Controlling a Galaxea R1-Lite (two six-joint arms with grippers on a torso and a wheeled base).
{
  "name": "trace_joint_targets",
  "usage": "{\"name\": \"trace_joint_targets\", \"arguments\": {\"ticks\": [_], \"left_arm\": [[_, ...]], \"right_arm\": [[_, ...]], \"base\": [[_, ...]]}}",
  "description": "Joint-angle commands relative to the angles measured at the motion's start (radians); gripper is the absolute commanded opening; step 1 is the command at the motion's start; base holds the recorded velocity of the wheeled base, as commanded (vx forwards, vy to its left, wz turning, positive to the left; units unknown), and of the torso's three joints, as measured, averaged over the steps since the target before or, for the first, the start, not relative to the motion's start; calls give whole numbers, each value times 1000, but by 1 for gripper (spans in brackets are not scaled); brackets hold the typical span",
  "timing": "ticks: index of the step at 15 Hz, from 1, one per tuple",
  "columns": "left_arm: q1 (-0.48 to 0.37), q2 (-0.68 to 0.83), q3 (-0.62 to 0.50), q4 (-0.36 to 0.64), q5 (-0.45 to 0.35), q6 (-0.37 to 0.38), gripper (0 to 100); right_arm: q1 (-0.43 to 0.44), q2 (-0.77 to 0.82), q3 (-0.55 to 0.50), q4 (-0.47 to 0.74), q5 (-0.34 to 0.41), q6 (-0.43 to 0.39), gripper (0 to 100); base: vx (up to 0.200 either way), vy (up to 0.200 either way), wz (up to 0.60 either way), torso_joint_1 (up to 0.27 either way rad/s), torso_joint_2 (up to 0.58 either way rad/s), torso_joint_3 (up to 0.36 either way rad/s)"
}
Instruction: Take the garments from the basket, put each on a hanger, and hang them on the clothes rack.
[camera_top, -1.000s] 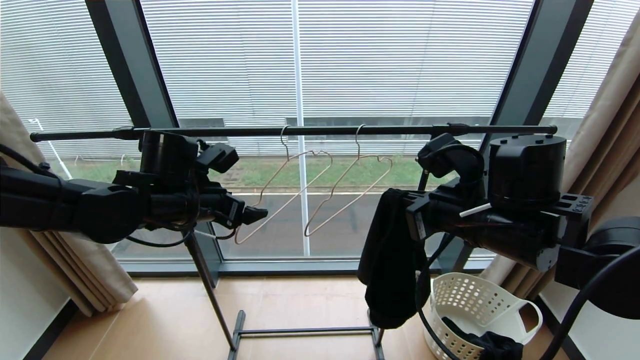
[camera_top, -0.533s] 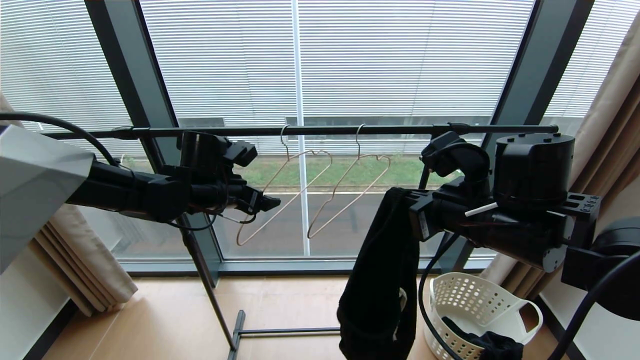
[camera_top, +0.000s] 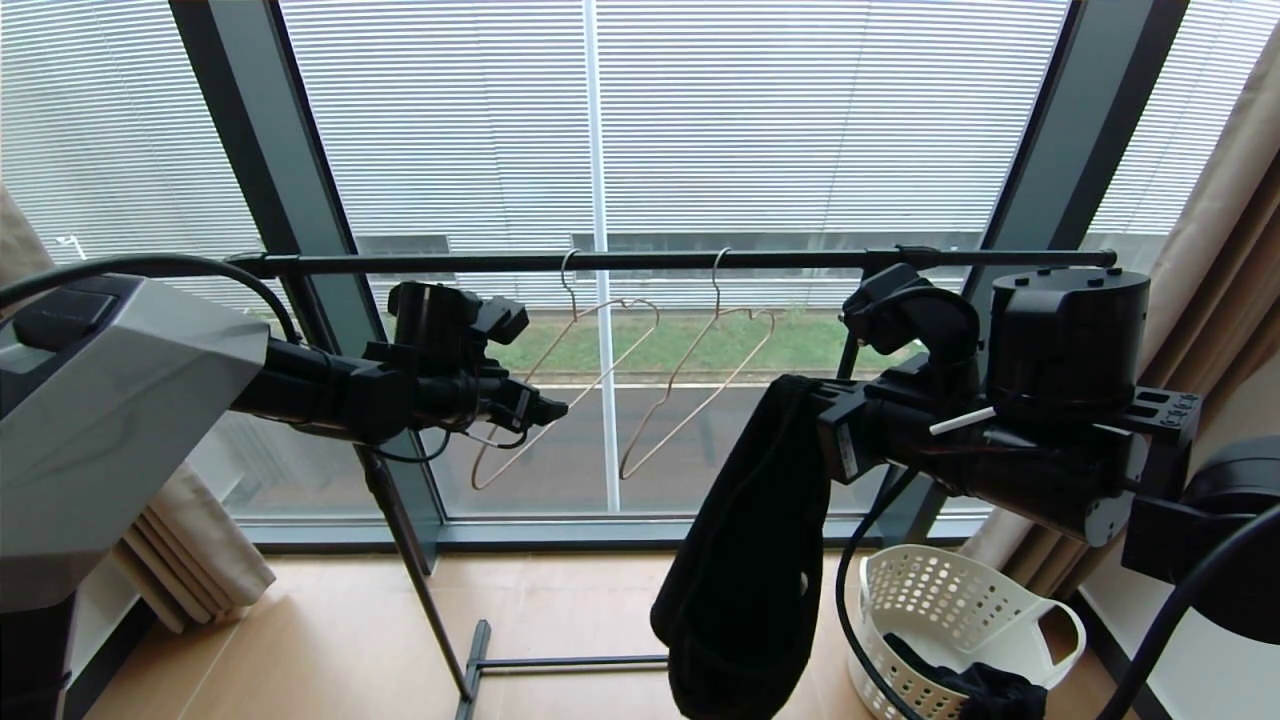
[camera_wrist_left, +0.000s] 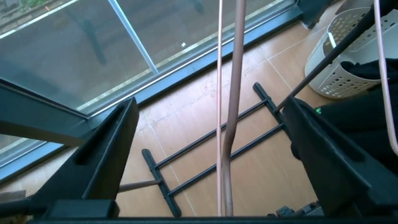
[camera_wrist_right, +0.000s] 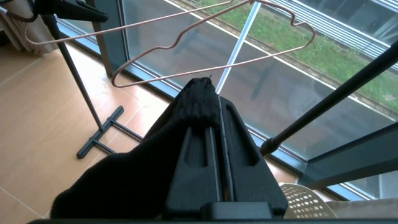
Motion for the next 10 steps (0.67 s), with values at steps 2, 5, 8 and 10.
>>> {"name": "trace_joint_targets", "arguments": {"ticks": [2, 5, 8, 10], "left_arm": [[-3, 14, -15, 0, -1, 0, 0], [-3, 13, -16, 0, -1, -22, 0], [-3, 5, -13, 0, -1, -23, 0], [-3, -24, -7, 0, -1, -43, 0]], "right_arm": [[0, 3, 1, -1, 0, 0, 0], [0, 5, 0, -1, 0, 0, 0], [0, 7, 0, -1, 0, 0, 0], [0, 7, 0, -1, 0, 0, 0]], "base": [[0, 0, 0, 0, 0, 0], [0, 0, 0, 0, 0, 0], [0, 0, 0, 0, 0, 0], [0, 0, 0, 0, 0, 0]]}}
